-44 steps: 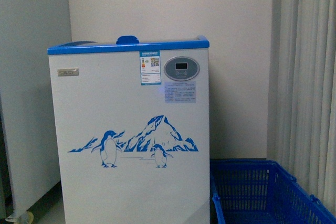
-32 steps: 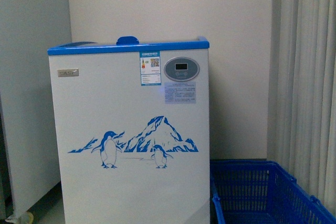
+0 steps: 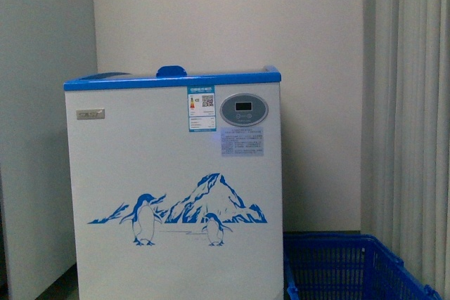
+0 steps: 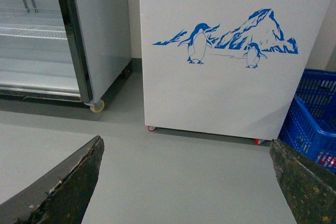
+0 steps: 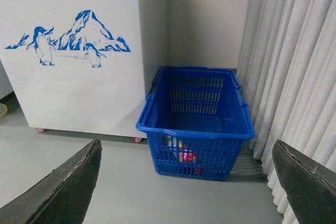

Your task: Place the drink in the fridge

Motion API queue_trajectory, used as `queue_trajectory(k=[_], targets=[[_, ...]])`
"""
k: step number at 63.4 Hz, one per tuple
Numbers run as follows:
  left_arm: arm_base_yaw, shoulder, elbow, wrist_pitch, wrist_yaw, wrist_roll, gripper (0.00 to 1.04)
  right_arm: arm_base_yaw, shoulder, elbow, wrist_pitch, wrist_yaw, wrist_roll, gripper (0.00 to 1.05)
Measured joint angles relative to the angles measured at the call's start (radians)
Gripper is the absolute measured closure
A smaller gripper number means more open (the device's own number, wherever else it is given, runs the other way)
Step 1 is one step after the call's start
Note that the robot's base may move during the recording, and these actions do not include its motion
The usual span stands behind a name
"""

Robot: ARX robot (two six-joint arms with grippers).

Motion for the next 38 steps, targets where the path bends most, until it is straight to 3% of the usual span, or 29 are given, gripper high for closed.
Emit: queue_trajectory(k=[38], targets=[[0.000, 0.000, 0.000, 0.000, 0.000, 0.000, 0.08, 0.000, 0.000, 0.000, 0.000, 0.000, 0.000, 0.07]])
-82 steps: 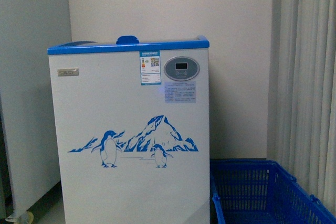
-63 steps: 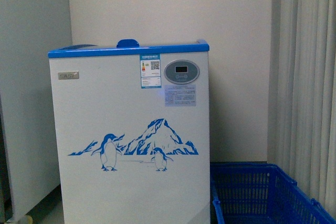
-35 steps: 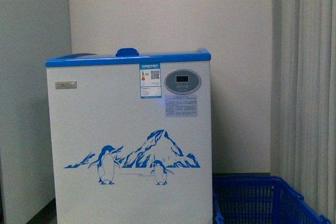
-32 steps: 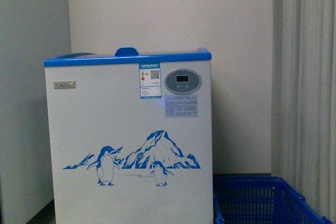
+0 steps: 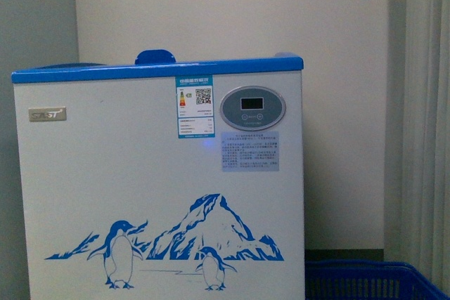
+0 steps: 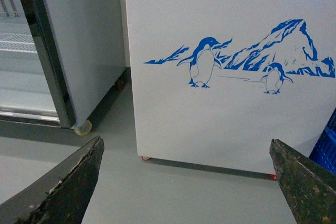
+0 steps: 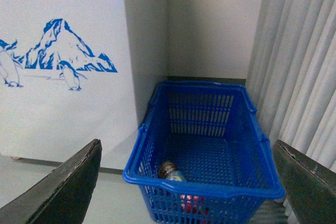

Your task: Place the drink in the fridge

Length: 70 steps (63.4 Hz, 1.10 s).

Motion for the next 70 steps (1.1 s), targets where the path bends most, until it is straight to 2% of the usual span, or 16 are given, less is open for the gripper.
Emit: queue_trajectory(k=[53, 56, 59, 64, 70], targets=[[0.000, -0.001, 0.000, 0.000, 0.000, 0.000, 0.08, 0.008, 0.011, 0.003, -0.014, 0.018, 0.011, 0.07], [0.000, 0.000, 0.000, 0.000, 0.000, 0.000, 0.08, 0.018, 0.126, 0.080, -0.195, 0.115, 0.079, 0.07], [0.000, -0.001, 0.000, 0.000, 0.000, 0.000, 0.08, -0.031, 0.330, 0.147, -0.297, 0.112, 0.094, 0.07], [0.000, -0.001, 0.000, 0.000, 0.000, 0.000, 0.08, -0.140, 0.666, 0.165, -0.183, -0.007, 0.059, 0.07], [0.000, -0.001, 0.000, 0.000, 0.000, 0.000, 0.08, -0.189, 1.032, 0.195, 0.045, -0.040, -0.025, 0.07]])
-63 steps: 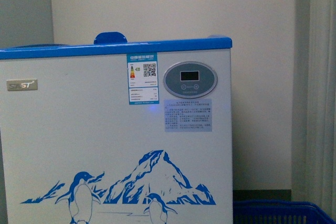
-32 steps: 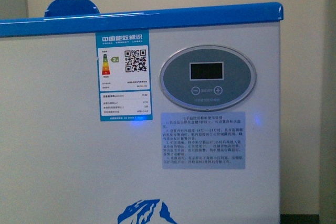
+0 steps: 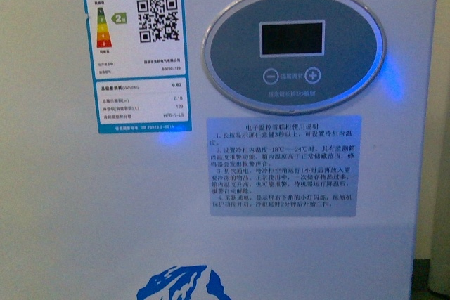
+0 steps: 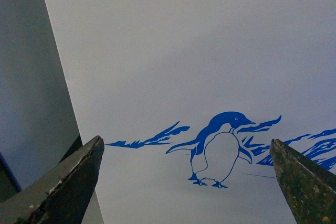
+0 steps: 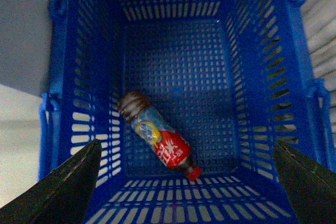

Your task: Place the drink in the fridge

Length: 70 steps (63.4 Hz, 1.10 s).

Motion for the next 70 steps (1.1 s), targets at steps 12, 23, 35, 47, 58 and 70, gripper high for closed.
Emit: queue_trajectory(k=[12, 23, 35, 47, 58, 70], targets=[[0.000, 0.000, 0.000, 0.000, 0.000, 0.000, 0.08, 0.015, 0.531, 0.089, 0.370, -0.035, -0.181, 0.07], [0.000, 0.000, 0.000, 0.000, 0.000, 0.000, 0.08, 0.029, 0.995, 0.315, 0.475, -0.039, -0.288, 0.07], [0.000, 0.000, 0.000, 0.000, 0.000, 0.000, 0.08, 0.049, 1.272, 0.487, 0.449, -0.089, -0.373, 0.07], [0.000, 0.000, 0.000, 0.000, 0.000, 0.000, 0.08, 0.076, 1.507, 0.622, 0.439, -0.111, -0.417, 0.07], [0.000, 0.000, 0.000, 0.000, 0.000, 0.000, 0.08, 0.124, 1.637, 0.702, 0.446, -0.119, -0.417, 0.07], [0.000, 0.000, 0.000, 0.000, 0.000, 0.000, 0.08, 0.156, 1.754, 0.767, 0.505, -0.081, -0.411, 0.07]])
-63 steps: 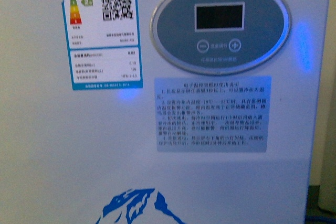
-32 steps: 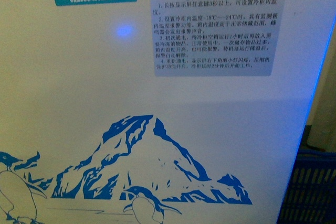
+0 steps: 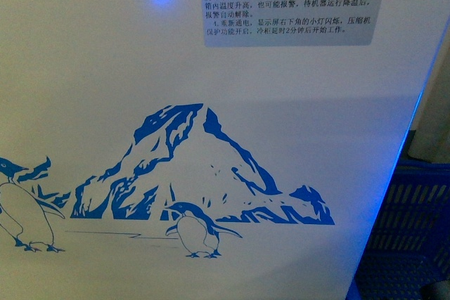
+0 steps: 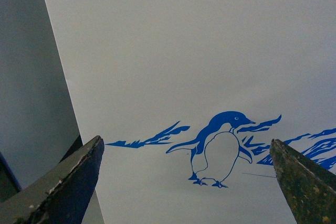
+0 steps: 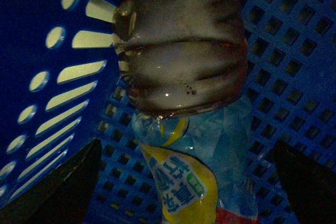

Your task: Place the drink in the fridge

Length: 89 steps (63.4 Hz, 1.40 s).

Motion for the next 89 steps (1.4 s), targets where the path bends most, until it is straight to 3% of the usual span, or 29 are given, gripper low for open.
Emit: queue_trajectory(k=[51, 56, 67, 74, 89], targets=[[0.000, 0.000, 0.000, 0.000, 0.000, 0.000, 0.08, 0.008, 0.188, 0.127, 0.088, 0.021, 0.063, 0.07], [0.000, 0.000, 0.000, 0.000, 0.000, 0.000, 0.08, 0.008, 0.196, 0.134, 0.085, 0.042, 0.071, 0.14], [0.000, 0.000, 0.000, 0.000, 0.000, 0.000, 0.08, 0.003, 0.202, 0.134, 0.096, 0.045, 0.069, 0.45], [0.000, 0.000, 0.000, 0.000, 0.000, 0.000, 0.08, -0.012, 0.189, 0.115, 0.116, 0.053, 0.048, 0.59], [0.000, 0.000, 0.000, 0.000, 0.000, 0.000, 0.08, -0.078, 0.019, -0.011, 0.134, 0.046, 0.117, 0.65]])
